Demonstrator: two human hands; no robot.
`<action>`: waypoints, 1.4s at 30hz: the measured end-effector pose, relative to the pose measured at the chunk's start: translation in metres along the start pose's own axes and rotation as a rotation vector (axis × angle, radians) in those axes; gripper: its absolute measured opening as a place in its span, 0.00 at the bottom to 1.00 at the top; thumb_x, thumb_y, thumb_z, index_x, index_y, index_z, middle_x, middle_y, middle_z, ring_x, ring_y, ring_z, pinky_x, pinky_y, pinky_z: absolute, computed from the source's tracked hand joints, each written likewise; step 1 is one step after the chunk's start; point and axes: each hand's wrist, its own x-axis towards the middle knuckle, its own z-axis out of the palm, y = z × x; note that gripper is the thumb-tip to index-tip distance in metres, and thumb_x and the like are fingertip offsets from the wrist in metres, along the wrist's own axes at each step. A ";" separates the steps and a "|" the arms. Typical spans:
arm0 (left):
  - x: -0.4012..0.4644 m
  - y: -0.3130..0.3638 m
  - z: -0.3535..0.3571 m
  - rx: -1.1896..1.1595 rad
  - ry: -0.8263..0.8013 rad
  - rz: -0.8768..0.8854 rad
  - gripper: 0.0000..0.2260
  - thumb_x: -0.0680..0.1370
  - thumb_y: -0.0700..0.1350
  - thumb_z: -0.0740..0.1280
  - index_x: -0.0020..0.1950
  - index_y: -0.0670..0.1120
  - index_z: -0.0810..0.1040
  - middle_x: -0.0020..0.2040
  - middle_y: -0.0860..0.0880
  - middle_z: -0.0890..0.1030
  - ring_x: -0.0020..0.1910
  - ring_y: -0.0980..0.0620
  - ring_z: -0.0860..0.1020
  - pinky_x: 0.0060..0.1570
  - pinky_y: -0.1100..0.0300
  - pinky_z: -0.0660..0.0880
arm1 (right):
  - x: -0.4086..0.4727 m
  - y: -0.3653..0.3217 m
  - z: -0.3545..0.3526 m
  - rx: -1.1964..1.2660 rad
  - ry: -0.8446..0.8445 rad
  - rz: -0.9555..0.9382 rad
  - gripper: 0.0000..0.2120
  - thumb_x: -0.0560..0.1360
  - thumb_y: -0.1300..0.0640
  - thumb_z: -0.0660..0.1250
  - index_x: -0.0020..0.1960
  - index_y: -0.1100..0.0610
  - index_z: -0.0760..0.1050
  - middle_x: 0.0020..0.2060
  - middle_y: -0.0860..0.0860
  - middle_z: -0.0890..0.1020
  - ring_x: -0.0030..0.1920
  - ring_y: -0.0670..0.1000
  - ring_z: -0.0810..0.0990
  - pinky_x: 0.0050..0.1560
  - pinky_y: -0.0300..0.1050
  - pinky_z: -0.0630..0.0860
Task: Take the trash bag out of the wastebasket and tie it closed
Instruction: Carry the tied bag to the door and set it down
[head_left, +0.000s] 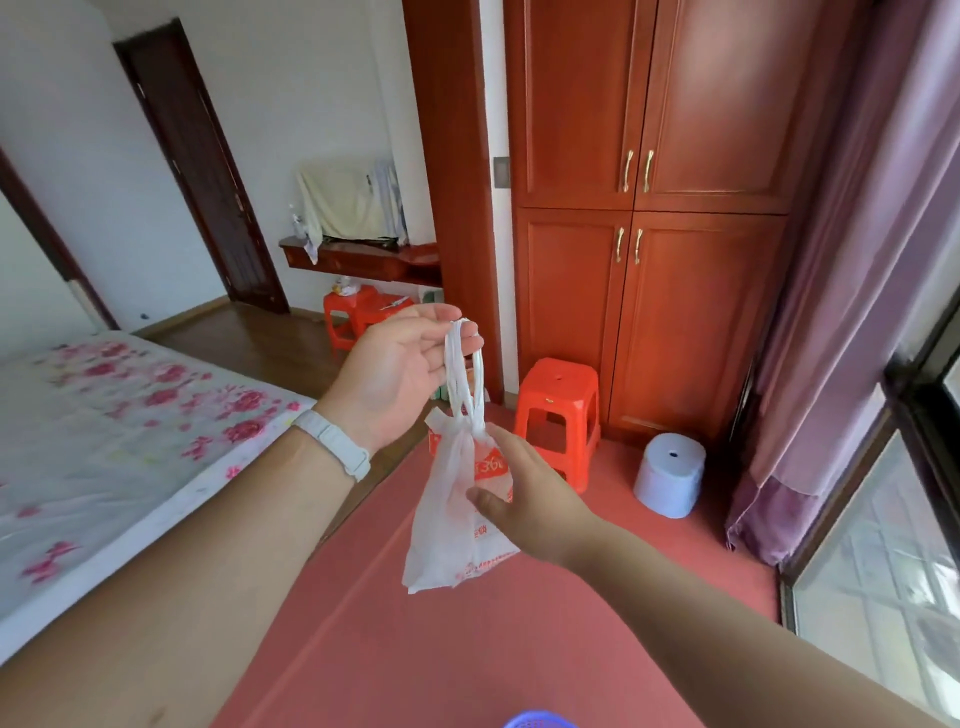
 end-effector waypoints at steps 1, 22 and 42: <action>0.003 0.003 -0.011 0.000 -0.003 0.000 0.08 0.73 0.38 0.64 0.50 0.42 0.79 0.50 0.39 0.83 0.57 0.40 0.82 0.62 0.47 0.74 | 0.009 -0.004 0.009 -0.001 0.001 0.008 0.36 0.74 0.45 0.66 0.76 0.49 0.52 0.74 0.47 0.62 0.71 0.47 0.63 0.63 0.38 0.62; 0.075 0.075 -0.261 0.030 -0.173 -0.078 0.10 0.78 0.34 0.57 0.52 0.41 0.76 0.53 0.38 0.81 0.60 0.38 0.80 0.67 0.42 0.69 | 0.179 -0.095 0.212 -0.319 0.054 0.085 0.39 0.73 0.38 0.62 0.76 0.48 0.47 0.77 0.47 0.55 0.75 0.50 0.56 0.66 0.50 0.68; 0.258 0.083 -0.395 -0.049 -0.056 -0.090 0.11 0.72 0.40 0.64 0.53 0.41 0.77 0.54 0.37 0.83 0.59 0.38 0.80 0.64 0.45 0.72 | 0.402 -0.047 0.286 -0.386 -0.085 -0.133 0.32 0.76 0.42 0.56 0.74 0.52 0.49 0.75 0.52 0.59 0.73 0.54 0.59 0.61 0.51 0.71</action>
